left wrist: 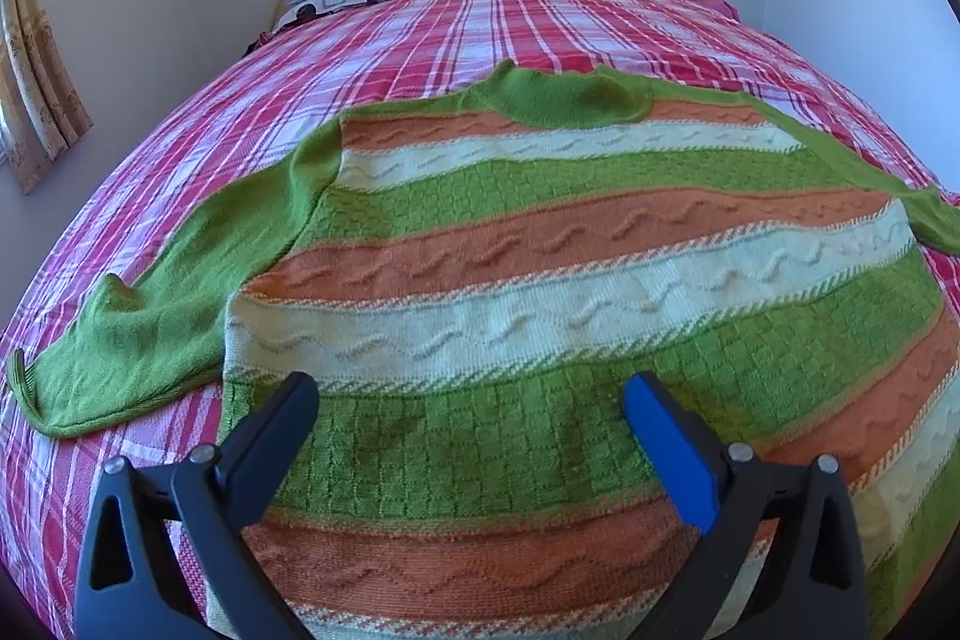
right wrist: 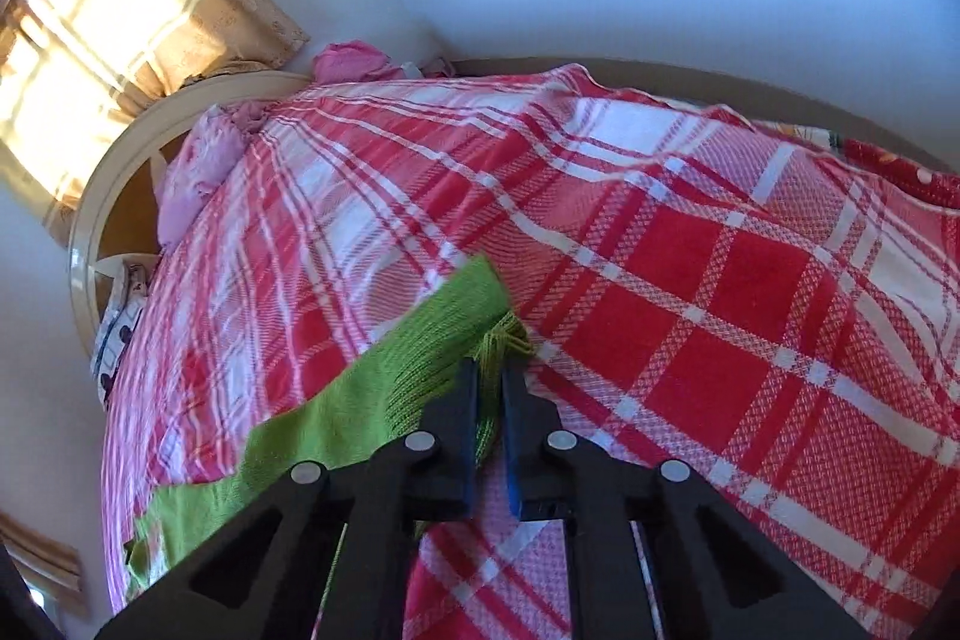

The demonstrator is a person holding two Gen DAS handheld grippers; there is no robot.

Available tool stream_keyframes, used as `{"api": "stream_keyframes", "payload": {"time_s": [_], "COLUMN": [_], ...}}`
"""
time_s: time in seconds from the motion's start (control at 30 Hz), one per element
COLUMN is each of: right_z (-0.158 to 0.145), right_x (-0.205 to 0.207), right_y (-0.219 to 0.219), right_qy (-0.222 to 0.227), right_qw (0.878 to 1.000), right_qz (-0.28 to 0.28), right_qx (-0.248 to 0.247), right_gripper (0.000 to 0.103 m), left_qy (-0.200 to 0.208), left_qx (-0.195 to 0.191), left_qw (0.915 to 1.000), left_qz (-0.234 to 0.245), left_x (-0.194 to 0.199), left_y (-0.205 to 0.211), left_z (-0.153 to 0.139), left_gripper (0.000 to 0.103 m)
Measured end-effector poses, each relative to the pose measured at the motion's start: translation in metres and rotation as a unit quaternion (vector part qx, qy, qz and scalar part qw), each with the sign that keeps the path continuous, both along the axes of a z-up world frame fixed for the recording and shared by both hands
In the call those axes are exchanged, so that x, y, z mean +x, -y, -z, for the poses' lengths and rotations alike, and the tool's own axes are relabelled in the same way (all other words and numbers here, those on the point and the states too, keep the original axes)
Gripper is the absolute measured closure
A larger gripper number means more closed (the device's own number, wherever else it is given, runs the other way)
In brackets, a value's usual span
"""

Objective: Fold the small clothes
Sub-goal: 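Move the right tool to the sweater's sleeve cuff and grasp it, then lift the sleeve with the right tool and lay it across the sweater body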

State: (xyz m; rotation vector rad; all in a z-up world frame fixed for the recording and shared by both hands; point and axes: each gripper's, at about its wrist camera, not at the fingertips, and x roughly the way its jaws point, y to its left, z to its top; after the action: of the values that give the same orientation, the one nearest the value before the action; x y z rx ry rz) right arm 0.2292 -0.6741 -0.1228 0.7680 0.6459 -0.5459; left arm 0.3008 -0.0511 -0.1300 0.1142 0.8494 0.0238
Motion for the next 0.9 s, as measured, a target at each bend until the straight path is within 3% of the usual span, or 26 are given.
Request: {"api": "stream_keyframes", "payload": {"time_s": [0.2, 0.47, 0.9], "right_z": [-0.039, -0.095, -0.174], "right_x": [0.015, 0.056, 0.114], "right_y": [-0.038, -0.117, -0.274], "right_qy": [0.016, 0.044, 0.098], "right_qw": [0.997, 0.987, 0.954], "right_qz": [-0.043, -0.124, -0.252], "right_qx": [-0.055, -0.095, -0.128], "right_gripper": [0.097, 0.098, 0.098], "left_qy": [0.001, -0.015, -0.015], "left_qx": [0.001, -0.042, -0.050], "left_qw": [1.0000, 0.9990, 0.9986], "left_qz": [0.000, -0.001, 0.000], "left_x": [0.000, 0.003, 0.002], "left_y": [0.001, -0.009, -0.010], "left_z": [0.000, 0.003, 0.004], "left_gripper": [0.000, 0.000, 0.000]}}
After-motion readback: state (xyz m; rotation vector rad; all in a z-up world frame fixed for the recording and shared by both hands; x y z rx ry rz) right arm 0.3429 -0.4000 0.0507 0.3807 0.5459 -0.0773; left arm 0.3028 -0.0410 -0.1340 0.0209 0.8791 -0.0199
